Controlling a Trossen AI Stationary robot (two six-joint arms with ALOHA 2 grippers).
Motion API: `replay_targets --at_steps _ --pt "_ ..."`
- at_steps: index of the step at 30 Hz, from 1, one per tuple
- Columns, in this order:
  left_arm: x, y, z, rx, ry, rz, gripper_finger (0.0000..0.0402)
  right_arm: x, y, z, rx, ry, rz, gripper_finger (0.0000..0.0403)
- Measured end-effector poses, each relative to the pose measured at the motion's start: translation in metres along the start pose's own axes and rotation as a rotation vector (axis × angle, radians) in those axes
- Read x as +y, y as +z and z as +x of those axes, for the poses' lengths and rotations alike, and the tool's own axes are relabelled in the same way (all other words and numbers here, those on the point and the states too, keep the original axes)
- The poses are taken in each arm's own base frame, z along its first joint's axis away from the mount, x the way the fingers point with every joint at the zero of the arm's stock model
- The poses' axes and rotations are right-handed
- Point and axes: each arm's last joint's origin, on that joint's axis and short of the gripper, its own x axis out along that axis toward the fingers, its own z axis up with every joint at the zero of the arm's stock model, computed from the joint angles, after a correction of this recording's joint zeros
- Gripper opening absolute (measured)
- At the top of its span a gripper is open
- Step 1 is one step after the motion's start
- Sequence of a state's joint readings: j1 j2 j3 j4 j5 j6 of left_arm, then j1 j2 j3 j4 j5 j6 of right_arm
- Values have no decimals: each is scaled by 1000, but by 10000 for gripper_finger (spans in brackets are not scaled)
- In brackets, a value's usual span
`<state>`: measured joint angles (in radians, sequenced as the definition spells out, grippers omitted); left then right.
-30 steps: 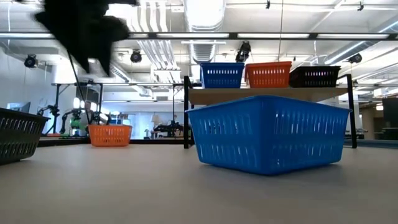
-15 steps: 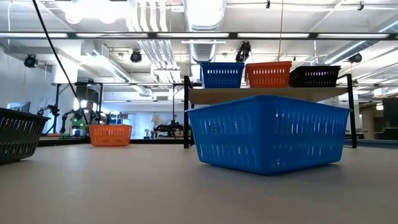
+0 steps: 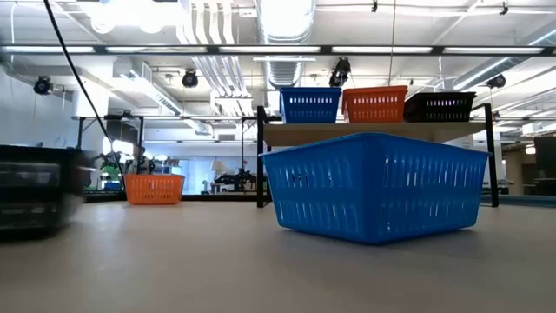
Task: Stack baskets on shelf by color
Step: Stack the black bin on top of the black bin on the shelf
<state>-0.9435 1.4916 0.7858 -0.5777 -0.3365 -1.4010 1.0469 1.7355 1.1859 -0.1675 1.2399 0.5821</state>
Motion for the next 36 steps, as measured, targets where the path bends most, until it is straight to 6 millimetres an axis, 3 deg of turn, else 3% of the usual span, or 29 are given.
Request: replay_targets --at_steps 4,7,10,13,17,21,28,32,36 --pt "-10 38 28 -189 -44 100 29 -2 17 16 19 -5 -8 18" --pt "-20 70 46 -319 -124 234 27 -9 19 36 78 22 -12 22" --pt "-24 95 54 -389 -218 321 26 -21 18 62 150 45 -39 42" --pt "-22 105 52 -340 -253 358 26 -36 22 95 250 138 -53 68" --pt "-17 98 38 -249 -196 384 26 -65 29 139 358 308 -78 96" --pt "-3 77 24 -182 -93 329 26 -90 38 168 373 410 -143 111" --pt "16 45 19 -296 69 231 26 -126 54 195 420 403 -246 114" --pt "22 41 29 -390 61 175 26 -151 51 207 488 375 -283 114" --pt "29 46 40 -555 100 180 26 -163 43 212 556 440 -279 114"
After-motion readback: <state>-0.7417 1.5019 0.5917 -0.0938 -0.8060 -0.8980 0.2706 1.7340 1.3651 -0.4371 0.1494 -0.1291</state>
